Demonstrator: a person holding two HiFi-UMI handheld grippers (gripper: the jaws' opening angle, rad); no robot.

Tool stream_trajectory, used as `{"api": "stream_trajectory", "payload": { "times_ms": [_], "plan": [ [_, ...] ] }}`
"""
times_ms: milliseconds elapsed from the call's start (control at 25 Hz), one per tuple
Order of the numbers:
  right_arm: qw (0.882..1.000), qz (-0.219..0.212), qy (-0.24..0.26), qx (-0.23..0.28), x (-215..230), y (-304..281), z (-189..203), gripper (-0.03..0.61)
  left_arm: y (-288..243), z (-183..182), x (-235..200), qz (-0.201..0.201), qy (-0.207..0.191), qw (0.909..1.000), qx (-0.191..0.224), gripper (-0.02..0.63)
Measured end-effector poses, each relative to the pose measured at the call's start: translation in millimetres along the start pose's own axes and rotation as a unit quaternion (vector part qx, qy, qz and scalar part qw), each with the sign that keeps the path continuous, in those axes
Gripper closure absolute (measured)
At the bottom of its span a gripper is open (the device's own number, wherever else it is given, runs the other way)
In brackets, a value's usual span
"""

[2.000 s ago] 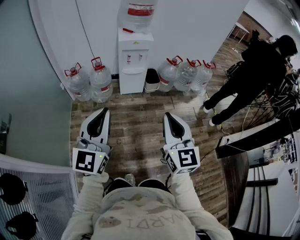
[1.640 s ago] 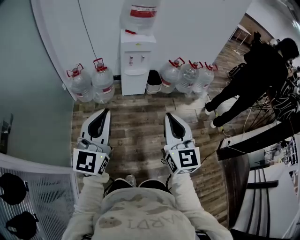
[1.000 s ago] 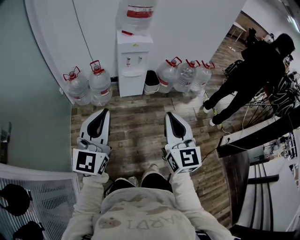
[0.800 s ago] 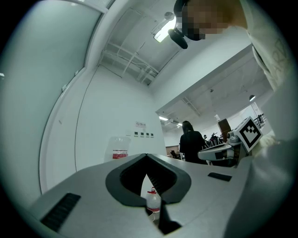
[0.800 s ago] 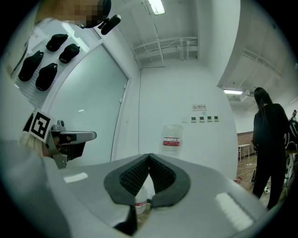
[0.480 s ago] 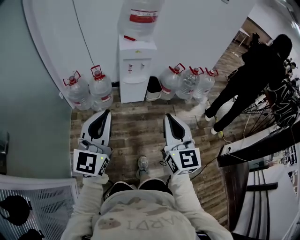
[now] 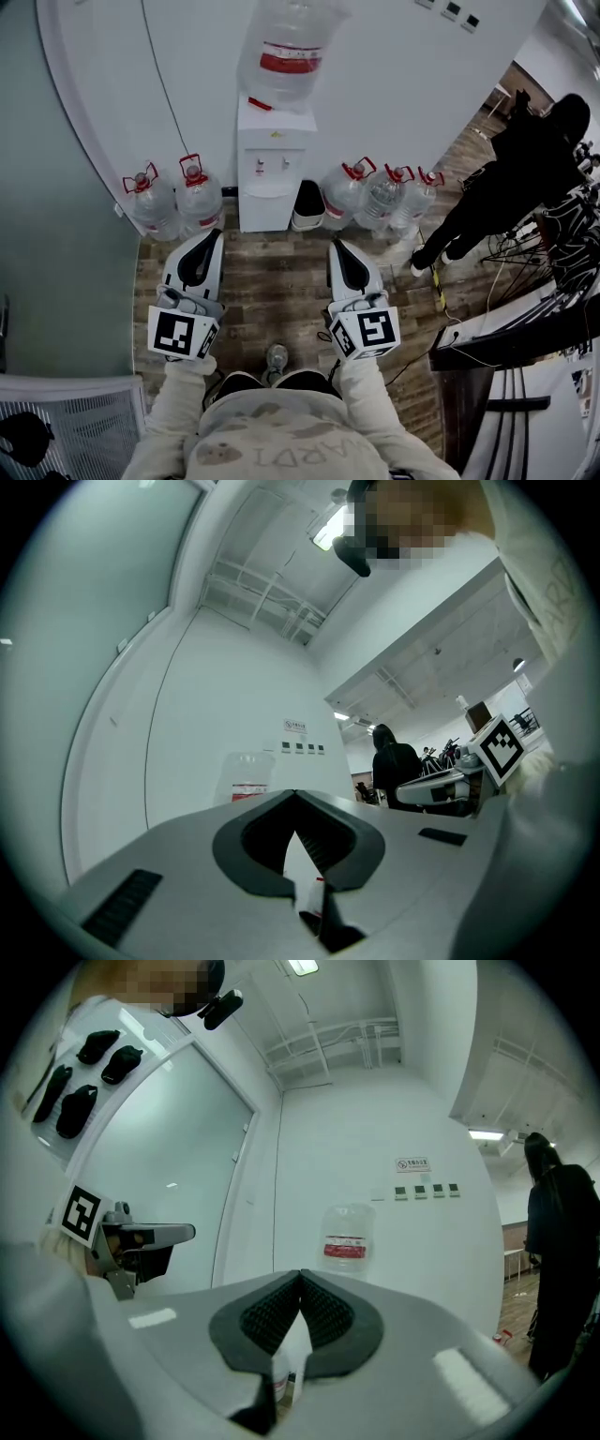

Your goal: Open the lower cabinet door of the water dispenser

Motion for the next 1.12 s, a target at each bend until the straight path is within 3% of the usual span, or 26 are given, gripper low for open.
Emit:
{"api": "stream_trajectory", "payload": {
  "times_ms": [480, 1120],
  "plan": [
    [1.0, -0.022, 0.007, -0.003, 101, -43, 19, 0.569, -99, 25, 28, -0.009, -0.005, 0.9999, 0.009, 0.614],
    [1.0, -0.021, -0.008, -0.005, 150, -88, 41, 0.569, -169, 52, 26, 0.002, -0.008, 1.0, -0.004, 0.613]
  ]
}}
Point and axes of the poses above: the fingertips, and each gripper's own axes: y backward along the fingers, x to its right, z out of its underside, the point moved 8 cm from there along y, backward along the fingers, and after that the axes turned 14 degrees about -z, right-handed, at the moved point
